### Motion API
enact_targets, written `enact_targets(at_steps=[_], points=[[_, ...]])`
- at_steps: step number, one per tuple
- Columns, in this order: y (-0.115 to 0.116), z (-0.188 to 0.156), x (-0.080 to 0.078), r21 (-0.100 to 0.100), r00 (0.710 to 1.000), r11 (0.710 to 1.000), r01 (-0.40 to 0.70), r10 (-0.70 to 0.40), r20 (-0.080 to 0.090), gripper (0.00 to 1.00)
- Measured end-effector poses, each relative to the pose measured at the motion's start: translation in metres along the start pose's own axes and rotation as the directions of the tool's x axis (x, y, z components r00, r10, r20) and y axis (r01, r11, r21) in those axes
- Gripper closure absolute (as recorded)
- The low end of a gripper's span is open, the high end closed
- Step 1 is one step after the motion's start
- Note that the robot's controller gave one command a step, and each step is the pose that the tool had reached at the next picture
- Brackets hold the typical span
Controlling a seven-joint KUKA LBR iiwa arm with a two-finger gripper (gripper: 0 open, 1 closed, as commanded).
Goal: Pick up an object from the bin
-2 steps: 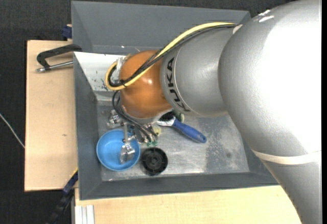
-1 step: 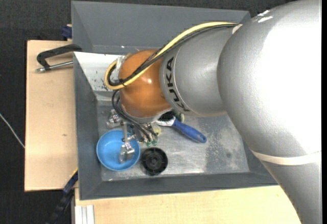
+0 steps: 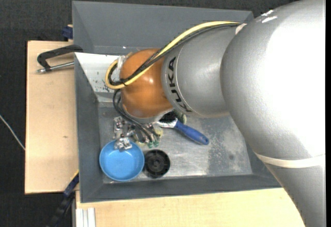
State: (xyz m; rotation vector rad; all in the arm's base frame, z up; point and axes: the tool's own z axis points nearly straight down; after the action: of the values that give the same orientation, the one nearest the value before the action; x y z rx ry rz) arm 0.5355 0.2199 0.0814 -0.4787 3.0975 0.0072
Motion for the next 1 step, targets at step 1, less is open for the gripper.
enact_targets(at_steps=[1], points=[[0.0010, -0.0550, -0.0034, 0.001, 1.000, 1.000, -0.001, 0.001, 0.004, 1.00]])
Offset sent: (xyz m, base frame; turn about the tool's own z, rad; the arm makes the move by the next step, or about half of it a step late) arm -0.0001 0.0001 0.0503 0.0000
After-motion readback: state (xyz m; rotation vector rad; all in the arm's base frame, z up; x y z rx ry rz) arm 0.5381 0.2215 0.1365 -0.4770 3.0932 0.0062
